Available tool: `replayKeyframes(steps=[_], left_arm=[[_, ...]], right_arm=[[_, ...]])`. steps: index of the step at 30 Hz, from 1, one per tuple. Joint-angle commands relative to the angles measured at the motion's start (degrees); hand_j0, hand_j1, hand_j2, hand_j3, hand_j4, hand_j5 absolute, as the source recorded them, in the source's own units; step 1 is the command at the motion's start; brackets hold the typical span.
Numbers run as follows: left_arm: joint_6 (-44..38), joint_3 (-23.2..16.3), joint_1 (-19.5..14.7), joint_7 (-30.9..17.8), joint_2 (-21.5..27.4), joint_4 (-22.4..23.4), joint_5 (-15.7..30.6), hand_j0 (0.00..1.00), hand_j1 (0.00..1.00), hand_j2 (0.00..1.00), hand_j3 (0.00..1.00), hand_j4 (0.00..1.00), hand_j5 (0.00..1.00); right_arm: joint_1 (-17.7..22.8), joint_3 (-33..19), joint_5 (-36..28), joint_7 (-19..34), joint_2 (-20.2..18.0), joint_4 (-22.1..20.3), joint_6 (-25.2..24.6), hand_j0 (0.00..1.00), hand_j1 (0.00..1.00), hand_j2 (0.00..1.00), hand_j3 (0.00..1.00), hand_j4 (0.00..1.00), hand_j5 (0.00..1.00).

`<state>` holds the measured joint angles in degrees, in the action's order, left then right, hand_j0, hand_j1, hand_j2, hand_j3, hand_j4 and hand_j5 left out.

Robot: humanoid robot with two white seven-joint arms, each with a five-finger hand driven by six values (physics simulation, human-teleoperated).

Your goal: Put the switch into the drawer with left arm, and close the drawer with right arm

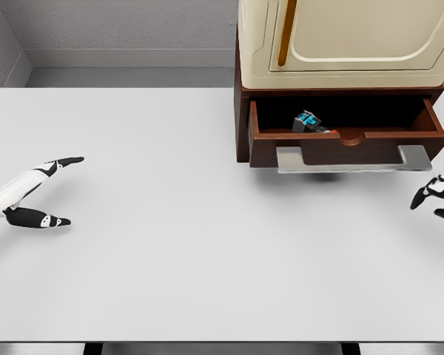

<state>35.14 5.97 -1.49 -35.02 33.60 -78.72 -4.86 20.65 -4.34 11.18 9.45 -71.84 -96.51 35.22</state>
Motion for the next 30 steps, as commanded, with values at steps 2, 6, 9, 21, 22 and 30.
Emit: replayKeyframes(steps=[2, 6, 9, 21, 22, 30], left_arm=[[-0.1, 0.0, 0.0, 0.0, 0.1, 0.0, 0.5, 1.0, 1.0, 1.0, 1.0, 1.0, 1.0], [-0.1, 0.0, 0.0, 0.0, 0.1, 0.0, 0.5, 1.0, 1.0, 1.0, 1.0, 1.0, 1.0], [-0.1, 0.0, 0.0, 0.0, 0.1, 0.0, 0.5, 1.0, 1.0, 1.0, 1.0, 1.0, 1.0], [-0.1, 0.0, 0.0, 0.0, 0.1, 0.0, 0.5, 1.0, 1.0, 1.0, 1.0, 1.0, 1.0], [-0.1, 0.0, 0.0, 0.0, 0.1, 0.0, 0.5, 1.0, 1.0, 1.0, 1.0, 1.0, 1.0], [-0.1, 0.0, 0.0, 0.0, 0.1, 0.2, 0.5, 1.0, 1.0, 1.0, 1.0, 1.0, 1.0]], right_arm=[[0.0, -0.1, -1.2, -0.4, -0.1, -0.1, -0.2, 0.59, 0.59, 0.59, 0.59, 0.59, 0.59], [0.5, -0.1, -2.8, -0.6, 0.3, 0.3, -0.2, 0.59, 0.59, 0.59, 0.59, 0.59, 0.59], [0.9, -0.1, -4.4, -0.6, 0.5, 0.1, -0.2, 0.58, 0.58, 0.58, 0.58, 0.58, 0.58], [6.2, -0.1, -12.3, -2.9, -1.4, -2.5, -0.2, 0.57, 0.57, 0.57, 0.57, 0.57, 0.57], [6.5, 0.0, -13.1, -2.9, -1.8, -2.6, -0.2, 0.57, 0.57, 0.57, 0.57, 0.57, 0.57], [7.0, 4.1, -17.0, -5.1, -3.3, -4.3, -0.2, 0.57, 0.57, 0.57, 0.57, 0.57, 0.57]])
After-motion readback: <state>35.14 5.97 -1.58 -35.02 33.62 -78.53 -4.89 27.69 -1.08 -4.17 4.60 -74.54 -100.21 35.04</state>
